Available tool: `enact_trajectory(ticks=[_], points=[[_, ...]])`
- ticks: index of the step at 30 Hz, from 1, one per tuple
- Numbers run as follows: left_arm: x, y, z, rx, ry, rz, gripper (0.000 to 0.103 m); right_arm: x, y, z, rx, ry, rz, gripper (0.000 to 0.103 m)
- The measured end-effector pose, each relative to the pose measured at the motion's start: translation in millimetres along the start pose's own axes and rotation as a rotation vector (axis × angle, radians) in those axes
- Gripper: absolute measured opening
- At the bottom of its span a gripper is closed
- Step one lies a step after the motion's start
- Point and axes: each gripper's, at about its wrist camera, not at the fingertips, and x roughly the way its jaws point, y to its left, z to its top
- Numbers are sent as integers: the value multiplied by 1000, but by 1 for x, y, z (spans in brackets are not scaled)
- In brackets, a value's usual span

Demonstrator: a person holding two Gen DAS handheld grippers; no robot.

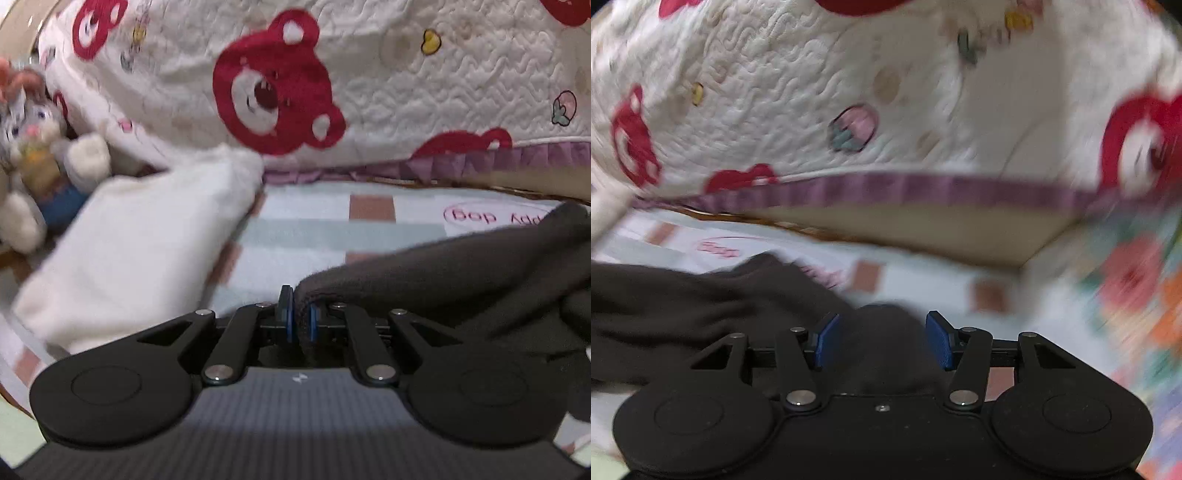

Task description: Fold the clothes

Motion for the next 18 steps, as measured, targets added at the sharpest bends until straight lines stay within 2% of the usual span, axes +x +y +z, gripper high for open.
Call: enact_trajectory(ticks=[2, 6, 9, 13, 17, 18], points=[[3, 12, -8, -59, 16, -36, 8, -4, 5, -15, 16, 10, 42, 59], [1, 29, -14, -137, 14, -97, 8, 4, 6, -40, 80, 32, -1, 64], [0, 29, -15, -97, -4, -80, 8, 11, 6, -59, 133, 49, -41, 64], [10, 30, -19, -129, 43, -114, 8, 22, 4, -79, 209, 69, -92, 65], [16, 33, -24, -176, 86, -150, 8, 43, 1, -91, 220, 97, -114, 82], [16, 33, -25, -175, 89, -147, 8, 50, 1, -95, 208, 110, -118, 82]])
